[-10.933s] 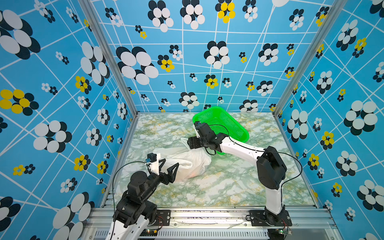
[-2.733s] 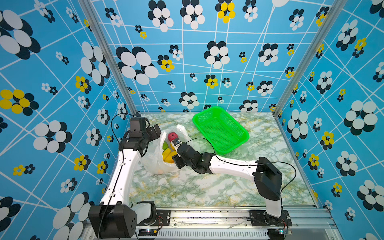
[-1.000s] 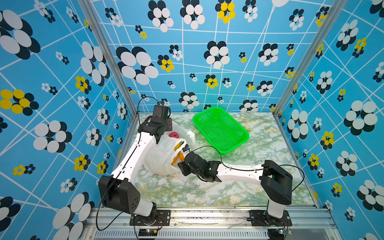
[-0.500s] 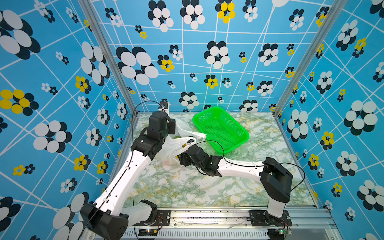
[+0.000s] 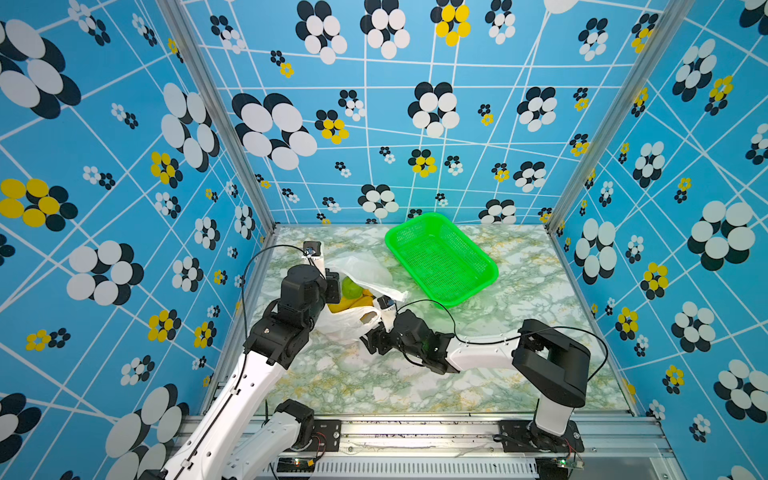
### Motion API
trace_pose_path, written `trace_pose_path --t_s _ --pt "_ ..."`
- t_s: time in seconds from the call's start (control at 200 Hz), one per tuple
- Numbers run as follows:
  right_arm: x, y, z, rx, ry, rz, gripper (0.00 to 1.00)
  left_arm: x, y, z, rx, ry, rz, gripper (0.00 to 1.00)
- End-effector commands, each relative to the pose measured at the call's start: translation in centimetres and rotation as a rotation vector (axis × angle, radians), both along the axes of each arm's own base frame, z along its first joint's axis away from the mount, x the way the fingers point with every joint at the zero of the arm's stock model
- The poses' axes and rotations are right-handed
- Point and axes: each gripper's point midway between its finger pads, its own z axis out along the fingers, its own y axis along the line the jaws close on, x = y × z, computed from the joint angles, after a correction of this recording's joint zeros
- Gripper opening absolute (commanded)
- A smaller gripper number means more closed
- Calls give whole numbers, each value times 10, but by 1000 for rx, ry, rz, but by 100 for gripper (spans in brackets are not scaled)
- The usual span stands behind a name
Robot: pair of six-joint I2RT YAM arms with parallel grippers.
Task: Untie the knot of the plastic bag and take out the fruit
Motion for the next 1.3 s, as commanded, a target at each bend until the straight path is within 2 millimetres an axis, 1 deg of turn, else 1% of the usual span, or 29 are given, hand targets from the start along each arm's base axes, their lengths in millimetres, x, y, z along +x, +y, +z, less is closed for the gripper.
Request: trace_pose_path --t_s 0.0,0.07,0.105,0.205,0.28,0.32,0.365,0.44,0.545,0.61,0.67,0.72,0.81,0.875,0.925,0.995,1.065,1.129,1.189,1.244,1.299 --pt "-24 26 50 167 -81 164 80 -5 -6 -18 -19 56 -30 0" --pt "-32 30 53 175 -90 192 79 -8 -9 -21 -22 71 -45 0" --pt "-39 33 55 175 -103 222 80 -9 -8 -22 -20 78 -44 0" --pt "-68 47 55 125 -148 341 79 -12 -6 -23 -21 84 -34 0" --pt "-91 57 44 47 -182 410 78 -15 -6 -21 -30 78 -37 0" --pt "-103 61 33 3 -201 446 77 -16 -5 -20 -35 75 -37 0" --pt "-111 62 20 -38 -213 459 77 -18 -4 -19 -44 69 -34 0" --pt "-110 60 0 -86 -183 440 75 -22 -6 -17 -64 57 -44 0" --pt "-105 56 -13 -108 -117 383 74 -26 -5 -20 -85 49 -46 0" --pt "-104 54 -16 -108 -91 370 71 -27 0 -23 -86 45 -18 0" --pt "-107 49 -11 -78 -97 368 71 -28 4 -25 -85 40 5 0" --pt "-108 42 -5 -58 -122 367 72 -28 4 -23 -86 20 1 0" --pt "-98 25 5 -90 -200 307 73 -28 3 -20 -94 -20 -9 0" --pt "-83 13 13 -134 -275 223 71 -30 1 -20 -121 -47 -26 0" --pt "-68 2 20 -148 -341 139 69 -33 -6 -21 -148 -75 -69 0" --pt "-57 -7 34 -132 -431 70 69 -36 -9 -22 -163 -119 -94 0" --pt "-52 -5 46 -145 -485 64 67 -37 -3 -17 -161 -148 -71 0" --pt "-45 3 55 -166 -519 59 65 -37 -3 -13 -157 -158 -69 0" --pt "-34 9 57 -179 -519 39 61 -38 -9 -11 -166 -160 -103 0" --pt "-21 13 58 -170 -497 7 54 -40 -13 -9 -179 -164 -126 0" --pt "-7 12 55 -152 -464 -41 53 -43 -11 -6 -191 -170 -123 0"
